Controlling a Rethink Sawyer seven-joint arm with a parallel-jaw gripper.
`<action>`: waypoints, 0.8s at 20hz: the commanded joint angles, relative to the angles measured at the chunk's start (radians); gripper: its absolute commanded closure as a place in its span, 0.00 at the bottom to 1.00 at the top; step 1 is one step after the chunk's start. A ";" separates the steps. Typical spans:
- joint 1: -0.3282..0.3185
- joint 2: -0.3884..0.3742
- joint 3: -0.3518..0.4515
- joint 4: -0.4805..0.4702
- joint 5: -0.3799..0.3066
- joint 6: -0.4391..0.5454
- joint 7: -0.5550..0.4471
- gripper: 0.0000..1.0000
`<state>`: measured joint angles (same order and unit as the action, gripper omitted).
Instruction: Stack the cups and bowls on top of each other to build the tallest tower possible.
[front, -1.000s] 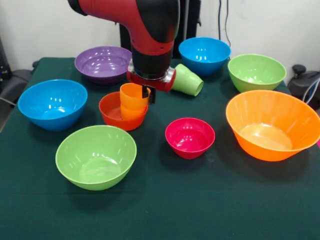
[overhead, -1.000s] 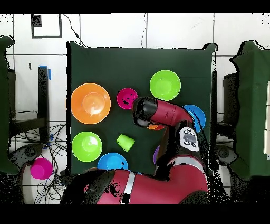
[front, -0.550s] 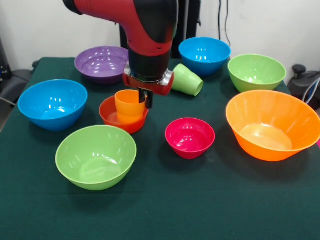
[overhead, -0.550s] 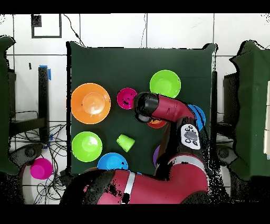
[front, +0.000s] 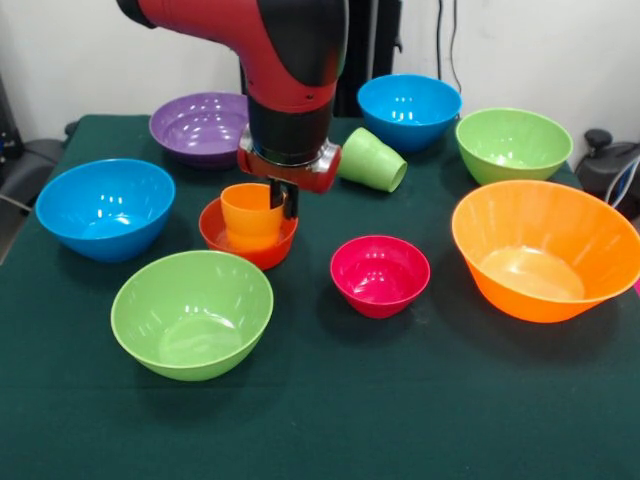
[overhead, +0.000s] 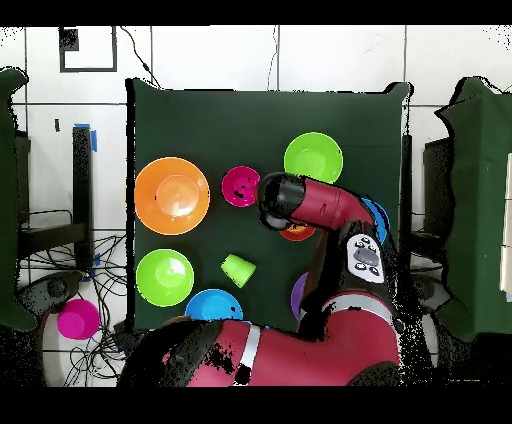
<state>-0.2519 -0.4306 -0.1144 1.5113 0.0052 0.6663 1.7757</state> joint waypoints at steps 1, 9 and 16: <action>-0.039 0.049 0.059 -0.042 -0.079 0.026 -0.028 1.00; -0.043 0.057 0.058 -0.028 -0.090 -0.023 -0.015 0.00; -0.030 0.026 0.042 0.025 -0.064 -0.013 0.047 0.00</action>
<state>-0.2914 -0.4120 -0.1341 1.5129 -0.0115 0.6663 1.7757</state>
